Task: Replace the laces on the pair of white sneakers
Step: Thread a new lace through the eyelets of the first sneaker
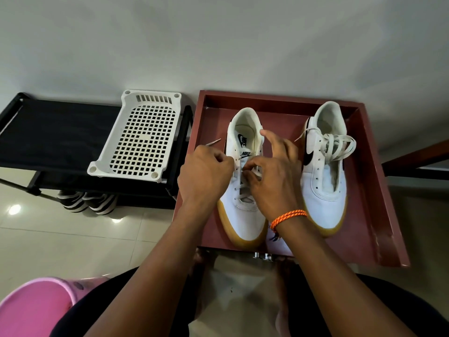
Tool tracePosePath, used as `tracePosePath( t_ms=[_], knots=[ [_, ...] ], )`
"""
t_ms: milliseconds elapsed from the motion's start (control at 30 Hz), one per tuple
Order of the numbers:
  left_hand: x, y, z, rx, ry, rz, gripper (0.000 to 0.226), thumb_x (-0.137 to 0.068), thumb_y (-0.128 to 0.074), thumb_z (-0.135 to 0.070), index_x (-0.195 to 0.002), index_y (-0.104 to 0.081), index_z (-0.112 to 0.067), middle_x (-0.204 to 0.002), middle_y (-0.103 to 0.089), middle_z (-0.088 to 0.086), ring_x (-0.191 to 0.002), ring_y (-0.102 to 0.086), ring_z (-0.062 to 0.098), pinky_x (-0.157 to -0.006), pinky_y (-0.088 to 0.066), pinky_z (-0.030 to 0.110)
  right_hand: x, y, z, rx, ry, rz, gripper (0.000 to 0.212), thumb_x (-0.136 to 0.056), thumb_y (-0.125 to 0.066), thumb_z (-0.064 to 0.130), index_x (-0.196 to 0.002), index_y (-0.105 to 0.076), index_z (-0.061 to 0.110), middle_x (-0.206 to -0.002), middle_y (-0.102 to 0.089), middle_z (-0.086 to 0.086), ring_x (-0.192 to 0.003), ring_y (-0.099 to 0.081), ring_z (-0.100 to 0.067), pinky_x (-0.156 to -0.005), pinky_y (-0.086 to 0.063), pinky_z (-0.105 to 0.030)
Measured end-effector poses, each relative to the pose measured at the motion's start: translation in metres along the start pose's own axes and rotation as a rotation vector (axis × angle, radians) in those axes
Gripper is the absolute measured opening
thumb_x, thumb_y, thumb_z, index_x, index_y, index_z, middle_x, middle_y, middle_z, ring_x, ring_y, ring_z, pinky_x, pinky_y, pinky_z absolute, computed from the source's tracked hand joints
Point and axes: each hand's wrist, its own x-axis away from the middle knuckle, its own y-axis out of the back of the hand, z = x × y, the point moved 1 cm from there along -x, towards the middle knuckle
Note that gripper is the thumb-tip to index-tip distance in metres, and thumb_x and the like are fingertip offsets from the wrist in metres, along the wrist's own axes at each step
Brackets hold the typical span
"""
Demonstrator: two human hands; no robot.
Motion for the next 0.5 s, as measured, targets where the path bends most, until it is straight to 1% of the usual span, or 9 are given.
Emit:
tracePosePath(
  t_ms=[67, 200, 333, 500],
  knots=[
    [0.0014, -0.0007, -0.0001, 0.017, 0.016, 0.007, 0.024, -0.086, -0.061, -0.027, -0.071, -0.078, -0.018, -0.065, -0.073, -0.005, -0.062, -0.07, 0.017, -0.063, -0.062, 0.041, 0.0007, -0.0017, 0.0018, 0.0, -0.032, -0.004, 0.01, -0.08, -0.082, 0.016, -0.081, -0.081, 0.025, -0.158, -0.047, 0.007, -0.139, -0.037, -0.026, -0.108, -0.04, -0.048],
    [0.0044, 0.0005, -0.003, 0.038, 0.029, 0.006, 0.026, -0.082, -0.059, -0.031, -0.07, -0.078, -0.016, -0.064, -0.073, -0.007, -0.06, -0.071, 0.017, -0.064, -0.064, 0.044, -0.0004, -0.0051, 0.0042, -0.036, -0.096, -0.018, 0.014, -0.077, -0.083, 0.012, -0.079, -0.081, 0.026, -0.155, -0.051, 0.01, -0.135, -0.04, -0.027, -0.103, -0.042, -0.053],
    [0.007, 0.0032, -0.0061, 0.062, 0.033, 0.037, 0.035, -0.074, -0.051, -0.036, -0.071, -0.078, -0.014, -0.066, -0.074, -0.001, -0.061, -0.072, 0.022, -0.064, -0.064, 0.047, 0.0004, -0.0049, 0.0053, -0.025, -0.105, -0.016, 0.015, -0.077, -0.08, 0.011, -0.078, -0.079, 0.027, -0.152, -0.051, 0.011, -0.133, -0.039, -0.026, -0.101, -0.042, -0.052],
    [0.0081, 0.0037, -0.006, 0.089, -0.006, 0.059, 0.038, -0.072, -0.048, -0.037, -0.069, -0.078, -0.013, -0.067, -0.075, 0.004, -0.062, -0.073, 0.026, -0.06, -0.063, 0.049, 0.0021, -0.0059, 0.0087, 0.023, -0.076, -0.038, 0.013, -0.079, -0.075, 0.011, -0.077, -0.079, 0.024, -0.152, -0.052, 0.01, -0.133, -0.039, -0.026, -0.102, -0.038, -0.046]
  ],
)
